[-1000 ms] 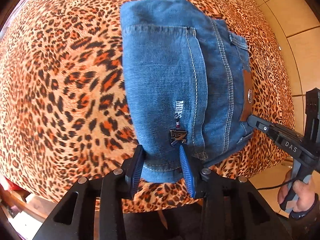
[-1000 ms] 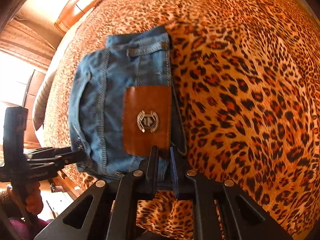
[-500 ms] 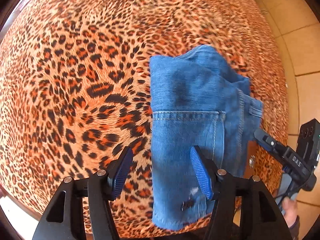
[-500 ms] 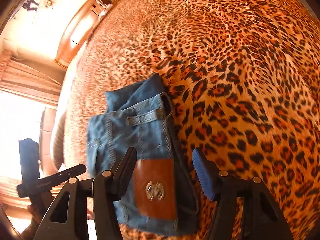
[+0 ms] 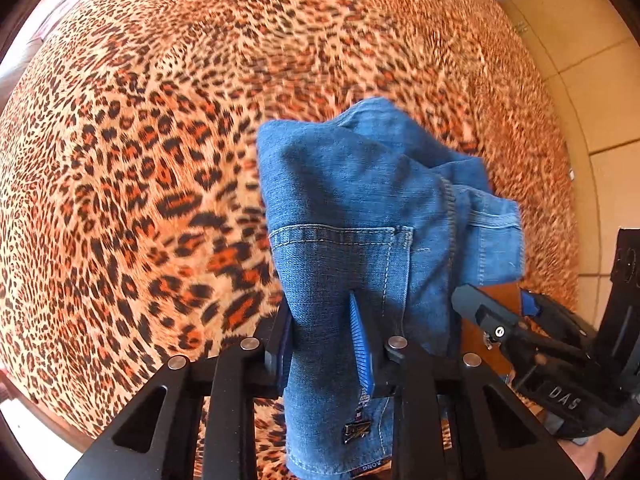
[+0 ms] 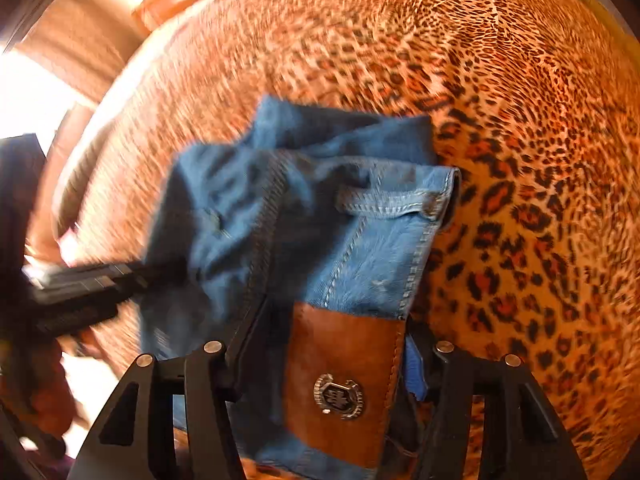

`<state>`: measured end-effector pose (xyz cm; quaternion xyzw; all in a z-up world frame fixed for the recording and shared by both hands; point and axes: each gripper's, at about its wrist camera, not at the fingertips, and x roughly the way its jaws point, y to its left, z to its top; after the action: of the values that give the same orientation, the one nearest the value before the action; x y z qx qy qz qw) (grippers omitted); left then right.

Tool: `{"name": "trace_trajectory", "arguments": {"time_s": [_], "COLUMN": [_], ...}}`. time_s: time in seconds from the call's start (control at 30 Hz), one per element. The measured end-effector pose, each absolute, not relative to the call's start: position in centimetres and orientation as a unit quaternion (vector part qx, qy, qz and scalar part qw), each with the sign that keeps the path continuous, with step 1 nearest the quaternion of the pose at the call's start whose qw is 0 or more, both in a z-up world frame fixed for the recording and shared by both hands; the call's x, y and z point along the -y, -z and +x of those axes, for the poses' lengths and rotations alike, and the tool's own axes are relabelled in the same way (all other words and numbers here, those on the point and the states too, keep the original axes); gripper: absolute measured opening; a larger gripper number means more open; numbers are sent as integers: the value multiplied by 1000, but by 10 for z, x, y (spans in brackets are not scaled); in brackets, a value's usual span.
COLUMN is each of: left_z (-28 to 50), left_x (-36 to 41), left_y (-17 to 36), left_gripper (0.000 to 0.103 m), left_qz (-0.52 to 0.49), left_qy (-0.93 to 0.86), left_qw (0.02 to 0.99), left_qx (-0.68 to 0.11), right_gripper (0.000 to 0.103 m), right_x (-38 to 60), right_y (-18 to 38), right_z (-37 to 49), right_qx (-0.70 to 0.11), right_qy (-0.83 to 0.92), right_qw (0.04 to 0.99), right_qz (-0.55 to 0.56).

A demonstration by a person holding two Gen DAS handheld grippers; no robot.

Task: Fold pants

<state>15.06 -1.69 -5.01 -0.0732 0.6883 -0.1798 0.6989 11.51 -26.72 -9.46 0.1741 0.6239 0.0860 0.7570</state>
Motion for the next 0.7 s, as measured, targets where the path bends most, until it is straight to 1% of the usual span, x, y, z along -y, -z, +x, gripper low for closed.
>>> {"name": "trace_trajectory", "arguments": {"time_s": [0.1,0.17,0.2,0.23,0.27,0.3,0.37,0.43,0.53,0.57,0.67,0.7], "left_z": [170,190,202,212,224,232,239,234,218,212,188,181], "left_x": [5,-3,-5,-6,-8,-15,-34,-51,-62,-60,-46,-42], "left_y": [25,1,-7,-11,-10,-8,-2,1,3,3,-5,-7], "left_gripper": [24,24,34,41,54,55,54,56,56,56,56,58], "left_qz": [-94,-92,-81,-65,-44,-29,-33,-48,-39,-28,9,17], "left_qy": [177,174,169,162,145,121,91,83,70,70,73,75], "left_qw": [717,749,763,773,782,784,779,780,790,793,808,814], "left_qx": [-668,-633,-618,-610,-605,-607,-619,-619,-608,-604,-584,-576], "right_gripper": [59,61,63,66,78,82,82,82,83,87,87,88], "right_x": [260,254,246,242,239,234,229,233,237,234,215,209], "right_y": [75,57,51,47,48,52,63,67,57,56,30,22], "right_z": [140,157,164,175,188,199,213,211,191,193,174,171], "right_qx": [-601,-573,-560,-550,-552,-560,-596,-610,-600,-598,-568,-555], "right_qy": [-92,-100,-98,-90,-73,-50,5,24,35,40,48,56], "right_qw": [766,782,793,801,805,807,797,786,792,794,819,829], "right_qz": [210,222,221,218,206,180,99,94,107,100,58,38]}}
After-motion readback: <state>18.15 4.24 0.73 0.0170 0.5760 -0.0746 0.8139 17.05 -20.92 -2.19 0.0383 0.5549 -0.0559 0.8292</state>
